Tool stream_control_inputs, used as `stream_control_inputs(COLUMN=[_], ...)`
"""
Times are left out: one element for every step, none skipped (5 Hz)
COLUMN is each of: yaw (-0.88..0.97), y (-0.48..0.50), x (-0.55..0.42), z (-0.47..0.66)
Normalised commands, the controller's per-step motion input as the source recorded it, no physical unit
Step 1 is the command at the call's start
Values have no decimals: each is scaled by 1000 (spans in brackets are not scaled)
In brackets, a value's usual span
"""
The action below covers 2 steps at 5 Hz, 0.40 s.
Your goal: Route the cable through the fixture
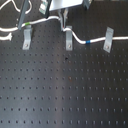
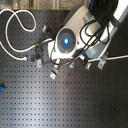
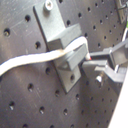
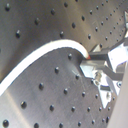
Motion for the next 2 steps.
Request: stream_control_inputs(yaw=[0,0], y=[-11,-291], x=[-47,-408], z=[42,478])
